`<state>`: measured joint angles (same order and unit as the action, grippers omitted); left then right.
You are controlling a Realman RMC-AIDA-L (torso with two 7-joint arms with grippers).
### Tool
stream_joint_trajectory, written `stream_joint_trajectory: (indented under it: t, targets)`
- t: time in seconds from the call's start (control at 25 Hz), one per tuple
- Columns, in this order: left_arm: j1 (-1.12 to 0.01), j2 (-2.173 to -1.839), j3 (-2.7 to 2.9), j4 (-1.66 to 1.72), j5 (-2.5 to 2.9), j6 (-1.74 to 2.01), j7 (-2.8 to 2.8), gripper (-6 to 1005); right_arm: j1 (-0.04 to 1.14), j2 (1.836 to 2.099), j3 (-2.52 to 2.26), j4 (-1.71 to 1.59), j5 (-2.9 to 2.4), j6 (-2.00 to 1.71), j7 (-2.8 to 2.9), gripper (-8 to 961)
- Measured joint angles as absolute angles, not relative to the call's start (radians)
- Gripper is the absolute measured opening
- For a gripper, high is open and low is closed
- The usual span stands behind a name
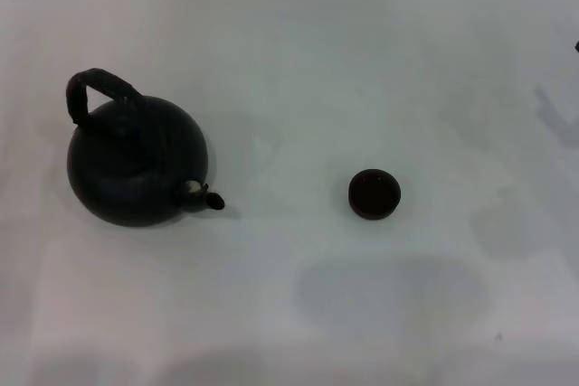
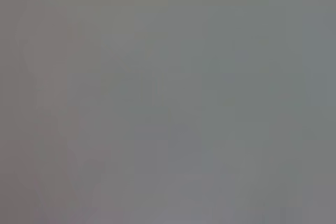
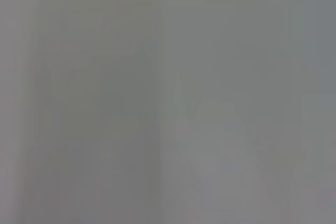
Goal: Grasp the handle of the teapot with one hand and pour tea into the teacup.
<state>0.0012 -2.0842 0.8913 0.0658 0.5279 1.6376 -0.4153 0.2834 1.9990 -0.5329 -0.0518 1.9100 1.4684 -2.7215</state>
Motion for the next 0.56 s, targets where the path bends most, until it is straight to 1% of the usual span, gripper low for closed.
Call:
stream_joint_trajectory:
  t: [0.16, 0.56]
  targets:
    - [-0.031, -2.085, 0.891, 0.002, 0.461, 1.684, -0.375, 586, 0.28, 2.0, -0.531, -0.044, 1.911, 1.485, -2.739, 860]
    - [-0.056, -2.085, 0.891, -0.009, 0.415, 1.703, -0.362, 586, 0.276, 2.001, -0.465, -0.01, 1.925, 1.519, -2.748, 860]
